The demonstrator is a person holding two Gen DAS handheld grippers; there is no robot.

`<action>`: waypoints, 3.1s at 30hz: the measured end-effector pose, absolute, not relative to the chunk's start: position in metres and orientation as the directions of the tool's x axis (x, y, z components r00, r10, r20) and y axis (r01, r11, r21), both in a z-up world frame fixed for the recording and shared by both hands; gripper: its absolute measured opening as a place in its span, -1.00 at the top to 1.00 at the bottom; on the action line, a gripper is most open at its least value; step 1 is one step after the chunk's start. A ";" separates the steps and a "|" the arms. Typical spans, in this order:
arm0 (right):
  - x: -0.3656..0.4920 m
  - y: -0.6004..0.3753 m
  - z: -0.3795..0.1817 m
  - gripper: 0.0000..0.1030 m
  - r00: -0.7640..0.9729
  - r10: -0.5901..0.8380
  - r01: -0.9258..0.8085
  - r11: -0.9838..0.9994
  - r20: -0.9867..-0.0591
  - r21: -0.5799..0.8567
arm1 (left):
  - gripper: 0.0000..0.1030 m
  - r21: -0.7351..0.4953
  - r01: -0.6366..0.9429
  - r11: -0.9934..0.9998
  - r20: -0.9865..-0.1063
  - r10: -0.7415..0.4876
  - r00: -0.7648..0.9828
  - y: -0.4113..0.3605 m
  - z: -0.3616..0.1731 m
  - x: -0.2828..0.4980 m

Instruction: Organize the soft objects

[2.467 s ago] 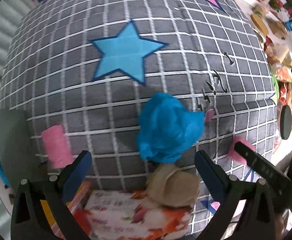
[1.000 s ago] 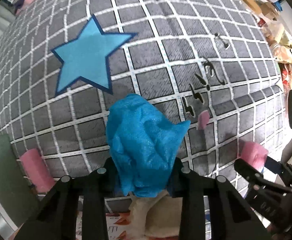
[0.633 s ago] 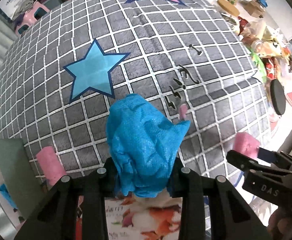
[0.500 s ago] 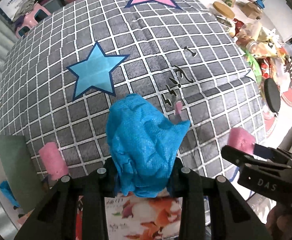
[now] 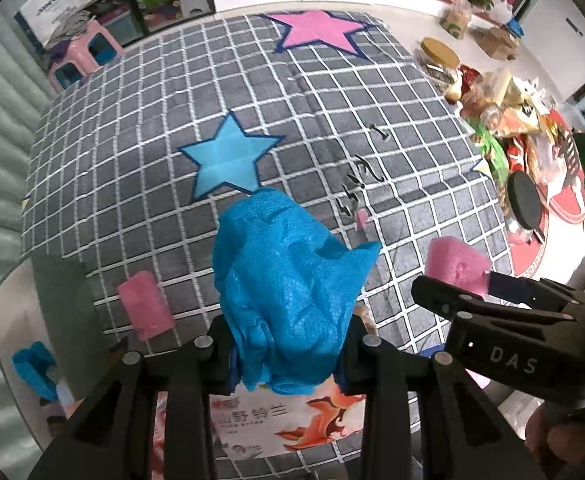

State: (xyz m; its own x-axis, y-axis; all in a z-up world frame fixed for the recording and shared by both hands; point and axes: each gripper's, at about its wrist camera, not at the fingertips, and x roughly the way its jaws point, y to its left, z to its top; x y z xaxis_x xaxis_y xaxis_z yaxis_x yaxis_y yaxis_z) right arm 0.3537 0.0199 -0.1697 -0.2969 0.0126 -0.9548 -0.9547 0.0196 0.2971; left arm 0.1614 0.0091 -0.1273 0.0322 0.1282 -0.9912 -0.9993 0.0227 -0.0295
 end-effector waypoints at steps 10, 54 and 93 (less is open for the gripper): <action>0.302 0.024 -0.134 -0.44 -0.324 0.049 -0.944 -0.089 -0.945 0.319 | 0.28 -0.019 -0.997 -0.080 -0.982 0.188 0.004 -0.004 -0.099 0.113; 0.068 -0.042 -0.069 -0.44 -0.351 0.006 -0.797 -0.528 -0.937 0.295 | 0.28 -0.005 -0.871 -0.492 -0.963 0.237 -0.129 -0.130 -0.061 -0.090; -0.038 -0.076 -0.083 -0.44 -0.305 -0.064 -0.703 -0.658 -0.950 0.270 | 0.27 0.018 -0.789 -0.614 -0.983 0.135 -0.127 -0.177 -0.104 -0.156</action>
